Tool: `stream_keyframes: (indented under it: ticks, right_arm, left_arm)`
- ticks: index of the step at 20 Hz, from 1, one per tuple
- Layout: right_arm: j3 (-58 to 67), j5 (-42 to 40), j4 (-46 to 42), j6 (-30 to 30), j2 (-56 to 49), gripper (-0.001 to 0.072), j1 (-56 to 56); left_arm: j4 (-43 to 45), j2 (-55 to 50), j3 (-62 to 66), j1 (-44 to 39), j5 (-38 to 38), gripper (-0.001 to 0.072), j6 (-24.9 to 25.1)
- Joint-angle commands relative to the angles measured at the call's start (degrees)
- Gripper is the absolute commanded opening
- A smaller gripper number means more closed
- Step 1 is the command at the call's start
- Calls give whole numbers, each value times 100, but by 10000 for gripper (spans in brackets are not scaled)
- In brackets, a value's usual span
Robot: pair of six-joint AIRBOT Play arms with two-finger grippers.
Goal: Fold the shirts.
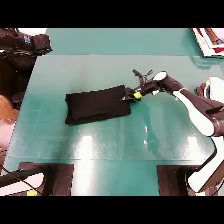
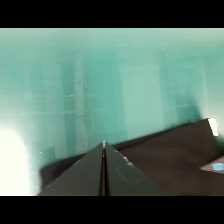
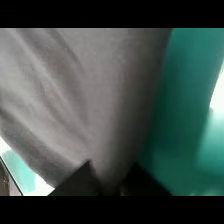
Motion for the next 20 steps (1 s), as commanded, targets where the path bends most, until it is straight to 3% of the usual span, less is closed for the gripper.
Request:
stream_keyframes:
  ticks: [1,4,8,14,20]
  right_arm:
    - [608,-2,142,-184,-125,20,291]
    - [999,-184,-302,210,131,20,-26]
    - [1296,-195,-1082,446,927,20,-1355]
    - [1307,-260,-1045,463,1963,20,-4181]
    - [1307,-271,-960,494,1974,20,-6072]
  left_arm:
    - [-223,-2,4,-48,-20,23,0]
    - [-223,-9,4,-372,-138,23,-2]
    - [-225,-22,4,-1130,-31,24,-2]
    - [-225,-22,4,-2070,734,24,-4]
    - [-258,-22,4,-2302,1062,23,-11]
